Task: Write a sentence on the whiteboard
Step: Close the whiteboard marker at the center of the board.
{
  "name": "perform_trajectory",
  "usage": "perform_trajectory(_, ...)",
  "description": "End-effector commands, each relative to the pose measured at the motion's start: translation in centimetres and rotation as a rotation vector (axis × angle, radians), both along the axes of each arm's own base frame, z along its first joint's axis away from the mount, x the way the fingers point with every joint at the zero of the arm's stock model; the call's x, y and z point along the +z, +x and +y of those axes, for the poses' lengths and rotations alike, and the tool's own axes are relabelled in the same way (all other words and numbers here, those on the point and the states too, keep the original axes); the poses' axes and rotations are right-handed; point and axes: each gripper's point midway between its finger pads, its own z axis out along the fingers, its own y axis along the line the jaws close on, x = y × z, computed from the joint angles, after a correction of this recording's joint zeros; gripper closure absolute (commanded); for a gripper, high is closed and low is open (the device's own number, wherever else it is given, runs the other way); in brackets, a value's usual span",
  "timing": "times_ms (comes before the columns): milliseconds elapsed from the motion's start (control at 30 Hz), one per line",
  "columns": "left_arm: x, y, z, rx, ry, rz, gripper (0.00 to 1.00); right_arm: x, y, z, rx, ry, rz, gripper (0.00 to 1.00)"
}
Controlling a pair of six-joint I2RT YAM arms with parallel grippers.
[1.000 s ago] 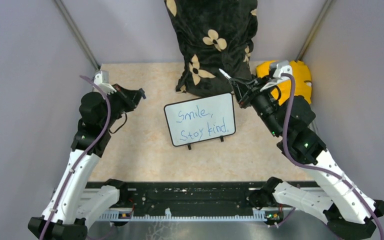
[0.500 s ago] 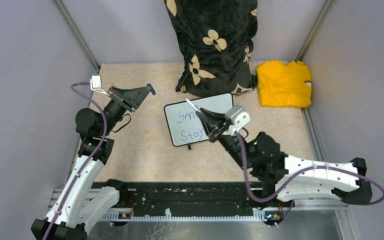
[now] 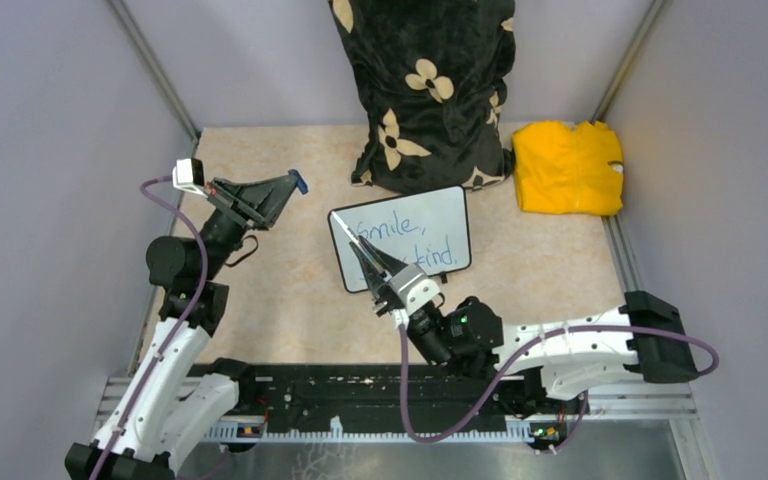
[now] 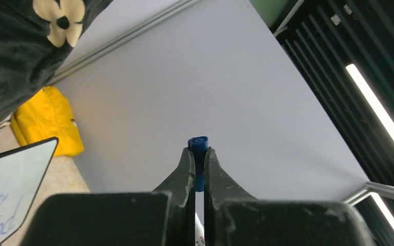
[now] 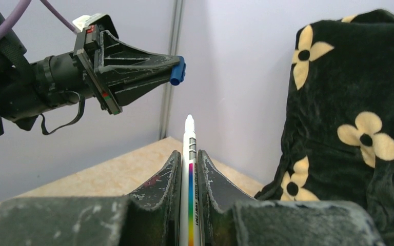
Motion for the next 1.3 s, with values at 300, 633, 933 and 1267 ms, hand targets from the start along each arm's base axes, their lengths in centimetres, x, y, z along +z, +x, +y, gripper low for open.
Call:
perform_trajectory(300,2.2,-2.1,0.3,-0.059,-0.083,0.035,1.0,6.2,-1.7,0.0,0.014,0.209,-0.106,1.0)
perform_trajectory(633,3.4,-2.7,0.0,-0.079,-0.086,0.018,1.0,6.0,-2.1,1.1,0.046,0.199,-0.086,1.0)
perform_trajectory(933,4.1,-3.2,-0.1,-0.087,-0.078,-0.007,1.0,6.0,-2.4,1.9,0.072,0.193,-0.076,1.0)
perform_trajectory(1267,4.3,-3.7,-0.6,-0.11,-0.055,-0.017,1.0,6.1,-2.4,2.2,0.074,0.197,-0.072,1.0)
